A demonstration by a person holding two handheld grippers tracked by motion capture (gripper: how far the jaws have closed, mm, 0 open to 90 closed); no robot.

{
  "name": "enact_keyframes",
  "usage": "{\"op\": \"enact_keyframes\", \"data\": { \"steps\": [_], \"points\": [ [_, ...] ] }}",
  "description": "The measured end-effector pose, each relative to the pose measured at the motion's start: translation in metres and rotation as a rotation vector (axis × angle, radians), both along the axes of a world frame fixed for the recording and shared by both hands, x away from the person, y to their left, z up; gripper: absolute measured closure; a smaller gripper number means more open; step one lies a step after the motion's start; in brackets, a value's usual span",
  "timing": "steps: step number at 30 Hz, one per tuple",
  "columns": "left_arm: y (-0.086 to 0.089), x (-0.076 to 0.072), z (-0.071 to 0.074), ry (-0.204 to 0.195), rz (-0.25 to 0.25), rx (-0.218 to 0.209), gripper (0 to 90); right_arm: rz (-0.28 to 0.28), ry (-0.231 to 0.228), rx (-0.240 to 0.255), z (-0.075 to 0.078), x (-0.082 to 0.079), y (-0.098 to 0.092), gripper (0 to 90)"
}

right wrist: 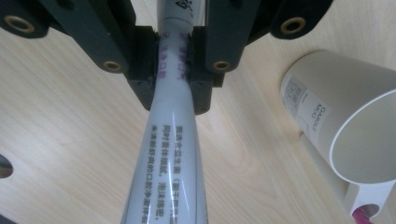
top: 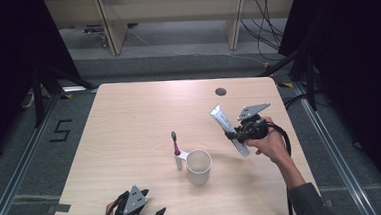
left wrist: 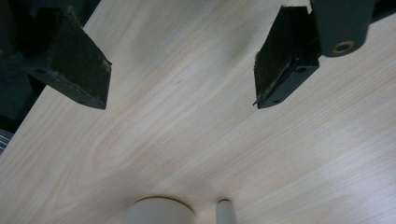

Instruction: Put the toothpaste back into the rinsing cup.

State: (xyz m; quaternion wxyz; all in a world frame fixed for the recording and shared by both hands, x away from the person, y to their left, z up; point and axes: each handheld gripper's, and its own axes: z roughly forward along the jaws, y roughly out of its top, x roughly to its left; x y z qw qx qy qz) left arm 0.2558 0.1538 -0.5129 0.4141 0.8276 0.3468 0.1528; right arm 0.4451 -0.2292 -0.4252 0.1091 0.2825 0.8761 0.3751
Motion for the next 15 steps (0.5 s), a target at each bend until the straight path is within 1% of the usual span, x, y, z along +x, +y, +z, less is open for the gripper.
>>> {"op": "enact_keyframes", "data": {
  "steps": [1,3,5,8,9,10,11,12,14,15],
  "points": [
    [0.0011,0.0008,0.0013,0.001,-0.010,0.017,18.5,0.010,-0.001,0.005,0.0014,0.0012,-0.0024,77.5],
    [0.0010,0.0007,0.0014,0.000,-0.009,0.017,18.5,0.006,0.006,0.012,0.0016,0.0000,-0.0023,77.5],
    [0.0008,0.0003,0.0009,-0.005,-0.006,0.012,18.5,0.007,-0.015,0.015,0.0031,-0.0007,-0.0028,77.5],
    [0.0010,0.0005,0.0015,-0.005,-0.006,0.019,18.5,-0.003,-0.012,0.026,0.0045,-0.0032,-0.0016,77.5],
    [0.0010,0.0001,0.0018,-0.005,-0.009,0.017,18.5,0.004,-0.025,0.034,0.0051,-0.0031,-0.0017,77.5],
    [0.0008,-0.0004,0.0020,-0.010,-0.005,0.015,18.6,-0.005,-0.021,0.049,0.0064,-0.0049,-0.0011,77.5],
    [0.0008,-0.0004,0.0020,-0.010,-0.005,0.015,18.6,-0.005,-0.021,0.049,0.0064,-0.0049,-0.0011,77.5],
    [-0.0002,-0.0001,0.0018,-0.014,0.004,0.002,18.6,-0.002,-0.031,0.058,0.0071,-0.0056,-0.0006,77.5],
    [-0.0002,0.0000,0.0018,-0.014,0.004,0.001,18.5,0.000,-0.028,0.057,0.0075,-0.0058,-0.0002,77.5],
    [0.0007,-0.0002,0.0016,-0.016,-0.004,0.012,18.5,0.006,-0.047,0.062,0.0081,-0.0055,0.0003,77.5]
  ]
}}
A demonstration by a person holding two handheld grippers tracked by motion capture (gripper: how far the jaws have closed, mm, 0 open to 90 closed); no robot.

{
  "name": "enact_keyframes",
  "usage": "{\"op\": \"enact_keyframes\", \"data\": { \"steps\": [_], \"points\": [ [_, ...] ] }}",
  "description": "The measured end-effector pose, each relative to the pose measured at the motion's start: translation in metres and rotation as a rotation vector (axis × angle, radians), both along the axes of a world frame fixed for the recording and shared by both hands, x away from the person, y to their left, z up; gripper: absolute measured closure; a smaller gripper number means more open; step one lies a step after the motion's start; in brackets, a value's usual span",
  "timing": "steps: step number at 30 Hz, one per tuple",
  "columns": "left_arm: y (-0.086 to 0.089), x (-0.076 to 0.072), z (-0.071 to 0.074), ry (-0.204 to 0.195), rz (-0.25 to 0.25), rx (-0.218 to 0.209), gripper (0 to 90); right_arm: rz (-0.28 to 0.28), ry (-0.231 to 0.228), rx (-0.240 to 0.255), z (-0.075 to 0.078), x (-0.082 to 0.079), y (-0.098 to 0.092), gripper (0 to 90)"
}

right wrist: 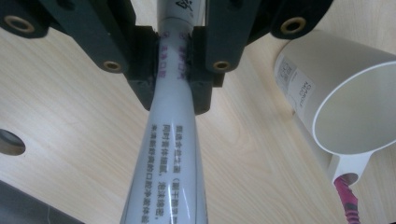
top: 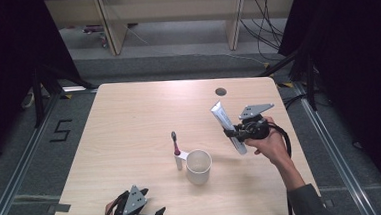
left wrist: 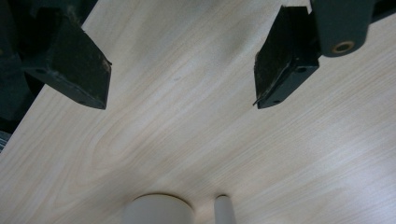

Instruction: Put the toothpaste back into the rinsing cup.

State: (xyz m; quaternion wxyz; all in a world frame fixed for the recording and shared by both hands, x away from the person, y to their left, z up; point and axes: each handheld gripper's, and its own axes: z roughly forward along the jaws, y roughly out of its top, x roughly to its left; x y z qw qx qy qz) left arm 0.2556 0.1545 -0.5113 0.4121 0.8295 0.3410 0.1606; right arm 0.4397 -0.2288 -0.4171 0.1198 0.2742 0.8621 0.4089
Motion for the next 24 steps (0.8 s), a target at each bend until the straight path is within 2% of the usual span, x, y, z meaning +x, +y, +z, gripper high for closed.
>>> {"op": "enact_keyframes", "data": {
  "steps": [1,2,3,4,5,6,7,9,10,12,13,14,16,18,19,20,21,22,23,24],
  "points": [
    [0.001,0.000,0.000,0.000,-0.005,0.008,18.5,-0.006,-0.023,0.002,0.001,0.000,0.000,77.5],
    [0.001,0.000,0.000,0.000,-0.005,0.008,18.5,-0.006,-0.023,0.002,0.001,0.000,0.000,77.5],
    [0.001,0.001,0.000,0.002,-0.006,0.011,18.5,-0.015,0.001,0.013,0.002,-0.002,0.001,77.5],
    [-0.001,0.000,0.000,0.003,0.004,-0.004,18.5,-0.008,-0.023,0.023,0.003,-0.003,0.002,77.5],
    [0.001,0.001,0.000,0.002,-0.009,0.016,18.6,0.000,-0.033,0.024,0.005,-0.002,0.001,77.5],
    [0.001,0.001,0.000,0.002,-0.009,0.016,18.5,0.000,-0.033,0.024,0.005,-0.002,0.001,77.5],
    [0.001,0.001,0.001,0.004,-0.009,0.019,18.5,-0.003,-0.053,0.041,0.006,-0.003,0.002,77.5],
    [0.001,0.001,0.001,0.004,-0.003,0.020,18.5,-0.006,-0.026,0.050,0.009,-0.005,0.003,77.5],
    [0.001,0.001,0.000,0.002,-0.003,0.015,18.5,-0.006,-0.041,0.060,0.009,-0.006,0.004,77.5],
    [0.002,0.001,0.000,0.002,-0.003,0.014,18.5,-0.001,-0.041,0.064,0.010,-0.006,0.004,77.5],
    [0.002,0.001,0.001,0.007,-0.004,0.017,18.5,0.003,-0.068,0.073,0.011,-0.007,0.005,77.5],
    [0.000,0.001,0.000,0.008,0.011,-0.005,18.5,0.003,-0.068,0.073,0.011,-0.007,0.005,77.5],
    [0.002,0.001,0.001,0.007,0.000,0.016,18.6,0.002,-0.055,0.102,0.014,-0.010,0.008,77.5],
    [0.002,0.001,0.001,0.009,0.000,0.015,18.5,0.014,-0.072,0.100,0.015,-0.010,0.007,77.5],
    [0.001,0.001,0.000,0.009,0.013,-0.005,18.6,0.007,-0.083,0.109,0.017,-0.012,0.009,77.5],
    [0.001,0.001,0.000,0.009,0.013,-0.005,18.5,0.004,-0.090,0.118,0.017,-0.012,0.010,77.5],
    [0.003,0.001,0.001,0.004,-0.003,0.016,18.5,0.013,-0.068,0.126,0.018,-0.013,0.011,77.5],
    [0.003,0.001,0.001,0.004,-0.003,0.016,18.5,0.019,-0.105,0.128,0.019,-0.013,0.011,77.5],
    [0.002,0.001,0.001,0.003,0.005,0.001,18.5,0.016,-0.077,0.139,0.019,-0.014,0.012,77.5],
    [0.002,0.001,0.001,0.003,0.005,0.001,18.5,0.016,-0.077,0.139,0.019,-0.014,0.012,77.5]
  ]
}}
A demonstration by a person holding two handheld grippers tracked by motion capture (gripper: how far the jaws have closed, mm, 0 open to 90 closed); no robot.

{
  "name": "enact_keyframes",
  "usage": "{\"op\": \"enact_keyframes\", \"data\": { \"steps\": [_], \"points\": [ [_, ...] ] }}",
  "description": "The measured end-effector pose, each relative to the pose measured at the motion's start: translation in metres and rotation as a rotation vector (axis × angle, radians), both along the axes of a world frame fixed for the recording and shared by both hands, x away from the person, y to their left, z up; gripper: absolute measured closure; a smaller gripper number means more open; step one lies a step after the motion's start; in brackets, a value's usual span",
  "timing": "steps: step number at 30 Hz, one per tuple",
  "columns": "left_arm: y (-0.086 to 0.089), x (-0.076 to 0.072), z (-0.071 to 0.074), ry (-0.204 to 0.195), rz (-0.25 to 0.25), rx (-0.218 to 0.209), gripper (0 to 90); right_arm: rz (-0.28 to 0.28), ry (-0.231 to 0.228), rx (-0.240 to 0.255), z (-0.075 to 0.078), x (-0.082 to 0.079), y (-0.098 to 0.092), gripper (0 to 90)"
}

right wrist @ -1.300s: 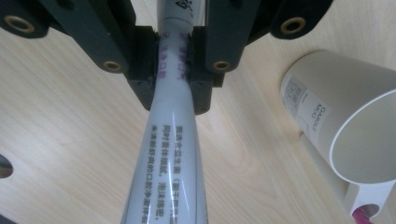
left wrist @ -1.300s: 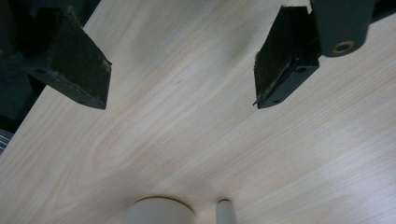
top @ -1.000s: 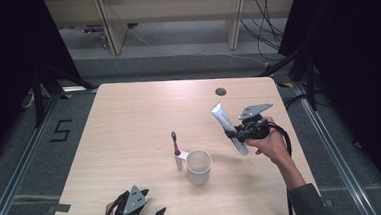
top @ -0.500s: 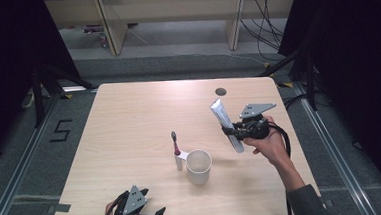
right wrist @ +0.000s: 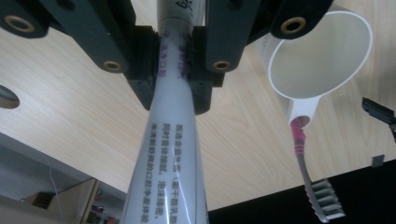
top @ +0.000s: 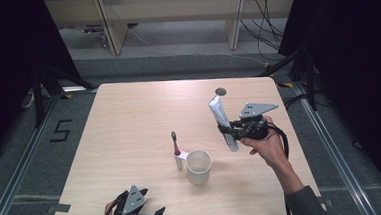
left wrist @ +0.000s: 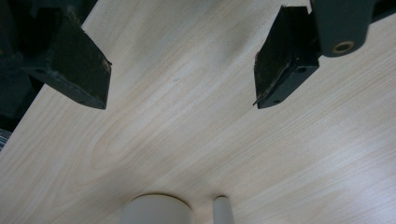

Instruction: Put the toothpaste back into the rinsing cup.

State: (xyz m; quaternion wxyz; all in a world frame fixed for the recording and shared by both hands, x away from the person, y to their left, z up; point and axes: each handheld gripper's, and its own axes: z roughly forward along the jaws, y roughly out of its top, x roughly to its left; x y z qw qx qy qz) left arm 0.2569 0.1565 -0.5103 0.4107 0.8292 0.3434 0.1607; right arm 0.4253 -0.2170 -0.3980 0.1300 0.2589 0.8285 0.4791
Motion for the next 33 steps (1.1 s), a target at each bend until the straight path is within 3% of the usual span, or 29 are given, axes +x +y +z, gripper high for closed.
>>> {"op": "enact_keyframes", "data": {
  "steps": [1,2,4,5,6,7,11,12,13,16,17,18,19,21,23,25,27,28,29,32,33],
  "points": [
    [0.000,0.000,0.000,-0.001,0.000,-0.005,18.5,-0.001,-0.039,-0.002,0.001,0.000,0.001,77.5],
    [0.001,0.000,0.000,-0.005,-0.003,0.013,18.6,-0.004,-0.007,0.004,0.001,-0.002,0.002,77.5],
    [0.001,0.000,0.001,-0.004,-0.005,0.017,18.5,-0.001,-0.025,0.004,0.002,-0.003,0.002,77.5],
    [0.000,-0.001,0.000,0.000,0.002,-0.007,18.5,-0.001,0.000,0.027,0.003,-0.006,0.005,77.5],
    [0.001,0.000,0.001,-0.002,0.002,0.010,18.5,-0.001,0.000,0.027,0.003,-0.006,0.005,77.5],
    [0.001,0.000,0.001,-0.002,0.001,0.015,18.5,0.005,-0.028,0.033,0.005,-0.007,0.007,77.5],
    [0.001,-0.001,0.001,0.000,0.000,0.004,18.5,0.007,-0.036,0.055,0.007,-0.009,0.010,77.5],
    [0.001,0.000,0.001,0.001,0.002,0.004,18.5,0.009,-0.019,0.058,0.008,-0.011,0.011,77.5],
    [-0.001,-0.001,0.000,-0.001,0.010,-0.018,18.5,0.028,-0.034,0.065,0.010,-0.011,0.013,77.5],
    [-0.001,-0.001,0.000,-0.001,0.010,-0.019,18.5,0.037,-0.047,0.085,0.012,-0.015,0.018,77.5],
    [0.002,0.000,0.001,-0.003,-0.004,0.026,18.5,0.042,-0.032,0.082,0.014,-0.018,0.019,77.5],
    [0.001,0.000,0.001,-0.003,0.001,0.016,18.5,0.050,-0.059,0.079,0.015,-0.017,0.020,77.5],
    [0.000,-0.001,0.001,-0.001,0.003,-0.007,18.5,0.058,-0.043,0.094,0.016,-0.019,0.022,77.5],
    [0.001,0.000,0.001,0.000,-0.002,0.003,18.5,0.063,-0.042,0.118,0.017,-0.021,0.025,77.5],
    [0.001,0.000,0.001,0.001,0.000,0.002,18.5,0.062,-0.036,0.123,0.018,-0.023,0.027,77.5],
    [0.000,-0.001,0.001,0.000,0.003,-0.008,18.5,0.086,-0.058,0.123,0.019,-0.024,0.031,77.5],
    [0.000,-0.001,0.001,-0.001,0.004,-0.010,18.5,0.088,-0.045,0.132,0.019,-0.026,0.033,77.5],
    [-0.001,-0.001,0.001,0.000,0.005,-0.012,18.5,0.114,-0.066,0.133,0.020,-0.026,0.037,77.5],
    [0.000,-0.001,0.001,-0.002,0.003,-0.005,18.5,0.098,-0.056,0.151,0.020,-0.029,0.039,77.5],
    [-0.001,-0.001,0.000,-0.001,0.008,-0.014,18.5,0.121,-0.033,0.149,0.021,-0.032,0.045,77.4],
    [-0.001,-0.001,0.000,-0.001,0.008,-0.014,18.5,0.121,-0.048,0.154,0.021,-0.031,0.047,77.5]
  ]
}}
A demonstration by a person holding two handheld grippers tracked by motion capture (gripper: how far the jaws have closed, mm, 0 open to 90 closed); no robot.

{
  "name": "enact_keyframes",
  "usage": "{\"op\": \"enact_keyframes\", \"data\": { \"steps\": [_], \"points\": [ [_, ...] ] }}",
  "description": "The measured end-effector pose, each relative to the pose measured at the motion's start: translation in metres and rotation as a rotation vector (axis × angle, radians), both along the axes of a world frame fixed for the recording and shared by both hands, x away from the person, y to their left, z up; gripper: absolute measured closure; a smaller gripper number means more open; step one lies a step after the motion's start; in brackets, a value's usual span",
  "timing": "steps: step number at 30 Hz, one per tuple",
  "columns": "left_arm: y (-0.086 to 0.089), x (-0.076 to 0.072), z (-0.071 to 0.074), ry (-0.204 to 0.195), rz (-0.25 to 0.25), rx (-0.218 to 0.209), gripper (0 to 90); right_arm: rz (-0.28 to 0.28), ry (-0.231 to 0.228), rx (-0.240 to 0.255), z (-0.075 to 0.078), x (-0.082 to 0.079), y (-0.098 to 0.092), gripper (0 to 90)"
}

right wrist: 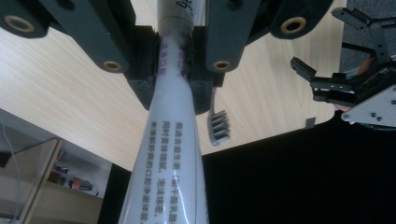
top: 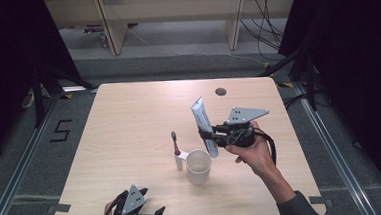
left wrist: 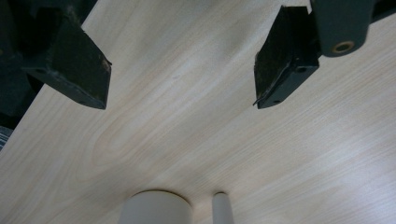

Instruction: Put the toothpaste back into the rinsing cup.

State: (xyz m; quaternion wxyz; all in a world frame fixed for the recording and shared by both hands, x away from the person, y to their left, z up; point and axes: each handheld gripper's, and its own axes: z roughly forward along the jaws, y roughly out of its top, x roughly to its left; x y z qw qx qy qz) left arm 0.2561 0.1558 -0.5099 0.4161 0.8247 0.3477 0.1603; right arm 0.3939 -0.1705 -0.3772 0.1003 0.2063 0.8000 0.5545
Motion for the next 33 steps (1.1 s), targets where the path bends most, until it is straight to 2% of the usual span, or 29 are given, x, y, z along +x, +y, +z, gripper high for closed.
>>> {"op": "enact_keyframes", "data": {
  "steps": [1,2,3,5,6,7,10,12,15,18,22,25,26,28,30,31,33],
  "points": [
    [0.002,0.001,0.001,-0.003,-0.008,0.029,18.5,0.000,0.000,0.000,0.000,0.000,0.000,77.5],
    [0.000,0.000,0.000,-0.001,0.000,-0.001,18.5,0.007,0.016,-0.002,0.000,0.000,0.001,77.4],
    [0.001,0.000,0.000,-0.001,-0.008,0.011,18.5,0.025,-0.002,0.015,-0.002,0.001,0.004,77.4],
    [0.000,0.000,0.000,-0.001,-0.005,0.005,18.5,0.030,0.002,0.017,-0.002,0.000,0.006,77.4],
    [0.002,0.001,0.001,-0.003,-0.013,0.035,18.5,0.030,0.006,0.011,-0.002,-0.002,0.009,77.4],
    [0.001,0.000,0.000,0.001,-0.009,0.016,18.5,0.030,-0.001,0.021,-0.003,-0.002,0.011,77.4],
    [0.000,0.000,0.000,-0.001,-0.003,0.001,18.5,0.045,0.008,0.023,-0.005,-0.002,0.015,77.4],
    [0.001,0.000,0.000,-0.003,-0.015,0.021,18.5,0.047,0.013,0.018,-0.007,-0.002,0.017,77.4],
    [0.001,0.000,0.001,0.000,-0.009,0.011,18.5,0.054,0.029,0.016,-0.011,-0.003,0.021,77.4],
    [0.002,0.000,0.001,-0.009,-0.019,0.025,18.5,0.051,0.028,0.014,-0.016,-0.002,0.024,77.4],
    [0.001,0.000,0.001,-0.002,-0.009,0.012,18.5,0.062,0.044,-0.007,-0.020,-0.003,0.027,77.4],
    [0.002,0.000,0.001,-0.008,-0.019,0.013,18.5,0.065,0.031,-0.016,-0.023,-0.002,0.028,77.3],
    [0.001,0.000,0.001,-0.003,-0.010,0.013,18.5,0.064,0.054,-0.026,-0.026,-0.003,0.029,77.3],
    [0.001,0.000,0.001,-0.003,-0.011,0.011,18.5,0.069,0.054,-0.031,-0.029,-0.003,0.030,77.3],
    [0.003,0.000,0.002,-0.007,-0.018,0.041,18.6,0.057,0.062,-0.031,-0.031,-0.004,0.031,77.3],
    [0.002,0.000,0.002,-0.004,-0.008,0.013,18.5,0.067,0.037,-0.052,-0.033,-0.002,0.031,77.3],
    [0.002,0.000,0.001,-0.004,-0.010,0.008,18.5,0.071,0.048,-0.046,-0.035,-0.002,0.032,77.3]
  ]
}}
